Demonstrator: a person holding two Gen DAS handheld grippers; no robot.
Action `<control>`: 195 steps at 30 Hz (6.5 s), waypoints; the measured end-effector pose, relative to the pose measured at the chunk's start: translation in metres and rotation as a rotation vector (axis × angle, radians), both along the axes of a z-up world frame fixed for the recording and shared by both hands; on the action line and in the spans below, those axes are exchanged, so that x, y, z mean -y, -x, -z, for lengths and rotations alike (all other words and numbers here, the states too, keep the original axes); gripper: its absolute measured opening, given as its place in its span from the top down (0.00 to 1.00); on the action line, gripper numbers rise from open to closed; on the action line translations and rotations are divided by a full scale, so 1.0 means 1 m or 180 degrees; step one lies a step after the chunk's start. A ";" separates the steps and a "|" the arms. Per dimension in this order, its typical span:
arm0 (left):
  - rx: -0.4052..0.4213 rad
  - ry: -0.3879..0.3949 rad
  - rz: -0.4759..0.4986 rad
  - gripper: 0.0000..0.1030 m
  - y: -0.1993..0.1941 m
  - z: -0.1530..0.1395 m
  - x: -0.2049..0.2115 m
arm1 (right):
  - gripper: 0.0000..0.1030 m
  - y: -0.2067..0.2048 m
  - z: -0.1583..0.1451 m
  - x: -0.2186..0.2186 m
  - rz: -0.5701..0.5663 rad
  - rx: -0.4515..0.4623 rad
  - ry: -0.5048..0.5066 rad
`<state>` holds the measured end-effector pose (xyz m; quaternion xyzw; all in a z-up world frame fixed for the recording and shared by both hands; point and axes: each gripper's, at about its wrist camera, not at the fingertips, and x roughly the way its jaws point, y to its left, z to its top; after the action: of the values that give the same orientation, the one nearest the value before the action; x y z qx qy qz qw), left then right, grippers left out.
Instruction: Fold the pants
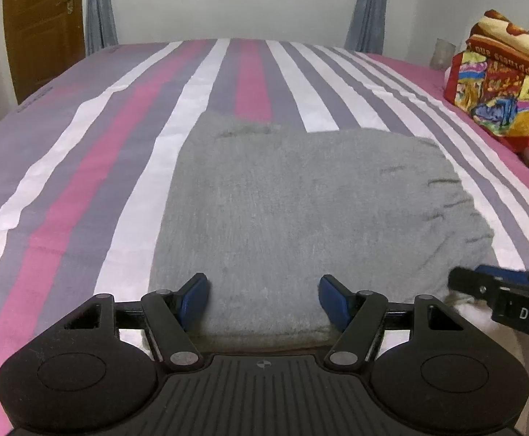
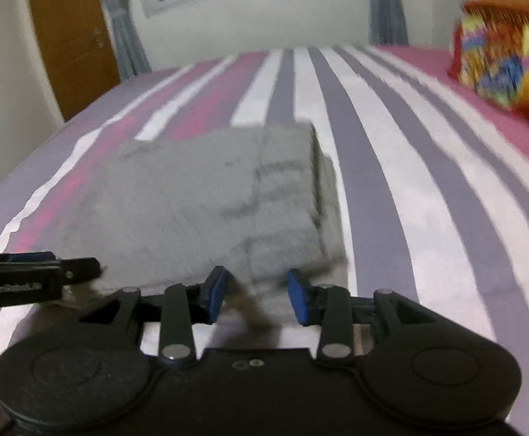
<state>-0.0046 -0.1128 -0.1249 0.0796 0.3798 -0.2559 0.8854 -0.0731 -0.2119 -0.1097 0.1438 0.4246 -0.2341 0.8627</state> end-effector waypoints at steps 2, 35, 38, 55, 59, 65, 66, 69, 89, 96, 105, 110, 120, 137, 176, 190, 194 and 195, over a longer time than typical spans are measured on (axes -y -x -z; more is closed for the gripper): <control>0.0002 0.0018 -0.0016 0.34 0.000 -0.002 -0.002 | 0.64 0.006 0.000 0.003 0.0067 0.0048 -0.0068; -0.0871 0.0500 -0.0214 0.34 -0.076 0.026 -0.046 | 0.23 0.003 0.005 0.065 0.0486 0.0255 -0.1023; -0.0984 0.0573 -0.0158 0.34 -0.085 0.032 -0.045 | 0.19 0.004 0.013 0.073 0.0505 0.0294 -0.1228; -0.1402 0.1040 0.0083 0.42 -0.117 0.054 -0.049 | 0.32 0.010 0.034 0.114 0.0359 0.0515 -0.1999; -0.1440 0.1078 0.0077 0.42 -0.121 0.058 -0.041 | 0.35 0.002 0.043 0.118 0.0451 0.0608 -0.2093; -0.1332 0.1065 0.0015 0.43 -0.112 0.049 -0.029 | 0.49 -0.011 0.036 0.107 0.0373 0.0553 -0.1917; -0.1280 0.1062 0.0044 0.46 -0.109 0.045 -0.027 | 0.49 -0.010 0.031 0.105 0.0307 0.0578 -0.1865; -0.1256 0.0981 0.0069 0.46 -0.111 0.048 -0.019 | 0.48 -0.011 0.035 0.109 0.0297 0.0520 -0.1910; -0.0967 0.0897 0.0048 0.72 -0.104 0.028 -0.015 | 0.49 -0.022 0.021 0.092 0.0398 0.0686 -0.1715; -0.0825 0.1011 0.0138 0.75 -0.097 -0.003 -0.013 | 0.50 -0.025 -0.007 0.088 0.0297 0.1003 -0.1844; -0.0588 0.1188 0.0140 0.75 -0.097 -0.040 -0.011 | 0.50 -0.048 -0.048 0.085 0.0017 0.1378 -0.1803; -0.0542 0.1323 0.0051 0.75 -0.118 -0.056 -0.009 | 0.50 -0.066 -0.064 0.091 -0.0101 0.1479 -0.1733; -0.0277 0.1253 -0.0024 0.75 -0.178 -0.078 0.024 | 0.50 -0.116 -0.054 0.121 -0.0136 0.1569 -0.1629; -0.0281 0.0833 -0.0127 0.74 -0.240 -0.034 0.077 | 0.51 -0.155 0.002 0.167 0.0123 0.1265 -0.1686; -0.0051 -0.0254 -0.0184 0.14 -0.174 -0.020 0.095 | 0.64 -0.151 -0.001 0.082 -0.0382 0.0027 0.0027; -0.0402 -0.0248 -0.0463 0.00 -0.177 -0.018 0.086 | 0.60 -0.131 -0.020 0.071 -0.0370 0.0205 -0.0077; -0.0557 -0.0068 -0.0503 0.00 -0.174 -0.023 0.075 | 0.49 -0.123 -0.016 0.069 -0.0296 0.0146 -0.0174; -0.0534 0.0021 -0.0437 0.00 -0.170 -0.025 0.071 | 0.47 -0.120 -0.015 0.068 -0.0284 0.0140 -0.0210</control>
<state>0.1658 -0.1834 -0.0999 0.0289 0.4563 -0.2018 0.8662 0.0472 -0.2801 -0.0943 0.1583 0.4189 -0.1780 0.8762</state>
